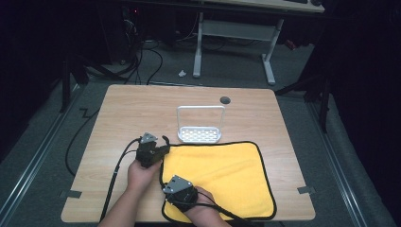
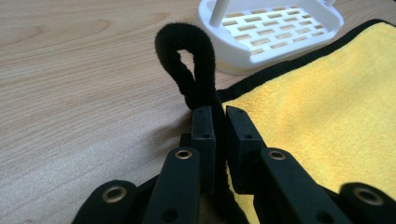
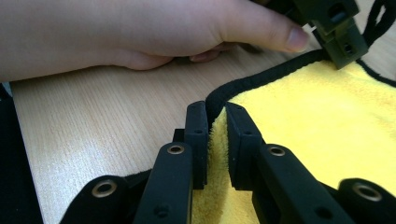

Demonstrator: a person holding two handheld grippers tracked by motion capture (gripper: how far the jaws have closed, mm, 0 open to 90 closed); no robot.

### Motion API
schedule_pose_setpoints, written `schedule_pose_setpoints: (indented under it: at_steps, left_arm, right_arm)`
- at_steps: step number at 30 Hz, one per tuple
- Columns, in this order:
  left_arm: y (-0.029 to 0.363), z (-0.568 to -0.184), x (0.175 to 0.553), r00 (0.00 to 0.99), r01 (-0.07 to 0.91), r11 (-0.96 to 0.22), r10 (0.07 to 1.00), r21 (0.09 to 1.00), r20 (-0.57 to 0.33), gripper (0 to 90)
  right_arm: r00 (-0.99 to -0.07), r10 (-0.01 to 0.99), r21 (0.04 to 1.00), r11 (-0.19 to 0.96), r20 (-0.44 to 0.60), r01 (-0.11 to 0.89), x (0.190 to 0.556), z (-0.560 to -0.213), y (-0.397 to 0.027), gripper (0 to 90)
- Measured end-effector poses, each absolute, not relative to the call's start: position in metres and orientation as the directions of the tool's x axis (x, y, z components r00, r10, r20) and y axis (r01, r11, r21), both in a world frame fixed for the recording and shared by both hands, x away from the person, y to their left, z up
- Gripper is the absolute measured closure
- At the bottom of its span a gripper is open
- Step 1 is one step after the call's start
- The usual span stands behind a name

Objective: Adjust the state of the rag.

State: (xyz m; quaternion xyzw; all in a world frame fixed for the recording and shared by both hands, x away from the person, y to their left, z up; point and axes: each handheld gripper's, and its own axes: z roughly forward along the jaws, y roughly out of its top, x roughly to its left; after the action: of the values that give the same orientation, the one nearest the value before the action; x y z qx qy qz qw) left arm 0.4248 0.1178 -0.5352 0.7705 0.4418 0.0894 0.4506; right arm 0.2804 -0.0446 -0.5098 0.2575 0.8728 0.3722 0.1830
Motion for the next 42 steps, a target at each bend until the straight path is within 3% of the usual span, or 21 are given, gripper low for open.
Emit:
schedule_pose_setpoints:
  at_steps: [8, 18, 32, 42]
  left_arm:
    - [0.123, -0.533, 0.425, 0.602, 0.600, -0.167, 0.738, 0.782, -0.304, 84.5]
    - [0.150, -0.528, 0.425, 0.510, 0.647, -0.032, 0.761, 0.761, -0.402, 85.4]
    - [0.240, -0.484, 0.400, 0.439, 0.603, 0.005, 0.833, 0.798, -0.336, 86.4]
    - [0.230, -0.484, 0.403, 0.437, 0.597, 0.029, 0.826, 0.802, -0.356, 86.3]
  right_arm:
    - [-0.797, 0.590, 0.766, 0.570, -0.130, 0.297, 0.280, -0.502, -0.049, 80.9]
    - [-0.808, 0.576, 0.792, 0.549, -0.127, 0.267, 0.280, -0.493, -0.032, 80.8]
    - [-0.865, 0.488, 0.835, 0.521, -0.121, 0.178, 0.268, -0.479, 0.043, 80.6]
    - [-0.853, 0.504, 0.837, 0.519, -0.134, 0.175, 0.271, -0.473, 0.039, 80.8]
